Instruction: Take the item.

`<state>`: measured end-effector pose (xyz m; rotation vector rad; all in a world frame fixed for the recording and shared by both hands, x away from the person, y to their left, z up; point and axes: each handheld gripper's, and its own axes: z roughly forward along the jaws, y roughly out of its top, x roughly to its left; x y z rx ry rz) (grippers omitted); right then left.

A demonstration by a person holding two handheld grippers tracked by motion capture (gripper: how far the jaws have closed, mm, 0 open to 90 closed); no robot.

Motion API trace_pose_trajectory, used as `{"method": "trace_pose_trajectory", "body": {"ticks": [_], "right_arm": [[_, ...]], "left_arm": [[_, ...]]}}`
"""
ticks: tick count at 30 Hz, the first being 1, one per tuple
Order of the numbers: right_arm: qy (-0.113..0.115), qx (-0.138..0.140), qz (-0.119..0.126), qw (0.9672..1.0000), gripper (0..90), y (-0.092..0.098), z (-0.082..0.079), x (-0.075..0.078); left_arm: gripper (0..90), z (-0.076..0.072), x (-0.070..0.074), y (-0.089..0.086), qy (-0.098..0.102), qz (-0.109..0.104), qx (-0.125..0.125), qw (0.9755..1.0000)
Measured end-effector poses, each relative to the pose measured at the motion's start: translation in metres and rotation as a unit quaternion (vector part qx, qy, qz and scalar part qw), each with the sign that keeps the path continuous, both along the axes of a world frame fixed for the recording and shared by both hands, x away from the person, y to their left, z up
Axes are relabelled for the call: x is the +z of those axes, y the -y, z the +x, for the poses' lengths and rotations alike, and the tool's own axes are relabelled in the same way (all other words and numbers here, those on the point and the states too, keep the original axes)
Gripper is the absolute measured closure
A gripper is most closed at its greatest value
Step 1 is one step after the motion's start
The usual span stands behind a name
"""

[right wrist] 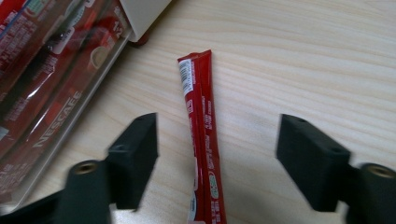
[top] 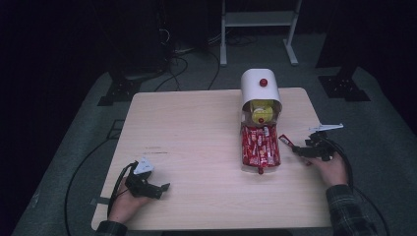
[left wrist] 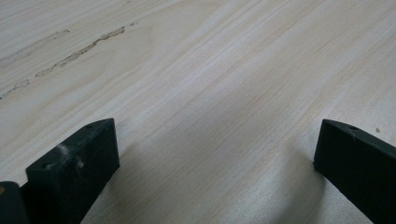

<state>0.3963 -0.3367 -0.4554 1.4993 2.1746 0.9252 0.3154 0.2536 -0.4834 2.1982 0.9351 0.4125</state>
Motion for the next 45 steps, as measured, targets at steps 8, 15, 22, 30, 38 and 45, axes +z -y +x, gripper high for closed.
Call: {"method": "trace_pose_trajectory", "body": {"ticks": [8,15,22,30,38,45], "right_arm": [[0.006,-0.012,-0.001,0.9999,4.0,-0.001,-0.004,0.003],[0.014,-0.016,0.002,0.9998,0.0,-0.001,-0.014,0.006],[0.025,-0.011,0.007,0.9996,0.0,-0.001,-0.028,0.009],[0.038,-0.005,0.006,0.9993,0.0,0.0,-0.046,0.009],[0.042,-0.009,-0.003,0.9991,0.0,0.004,-0.063,0.003],[0.042,-0.017,-0.005,0.999,0.0,0.011,-0.076,-0.003]], "left_arm": [[0.0,0.0,0.0,0.0,0.0,0.0,0.0,1.0],[0.0,0.0,0.0,0.0,0.0,0.0,0.0,1.0],[0.0,0.0,0.0,0.0,0.0,0.0,-0.002,1.0],[0.0,0.001,0.0,0.0,0.001,0.0,-0.003,1.0],[0.0,0.0,0.0,0.0,0.001,-0.001,-0.002,1.0],[0.0,0.0,0.0,0.0,0.001,-0.001,-0.002,1.0]]}}
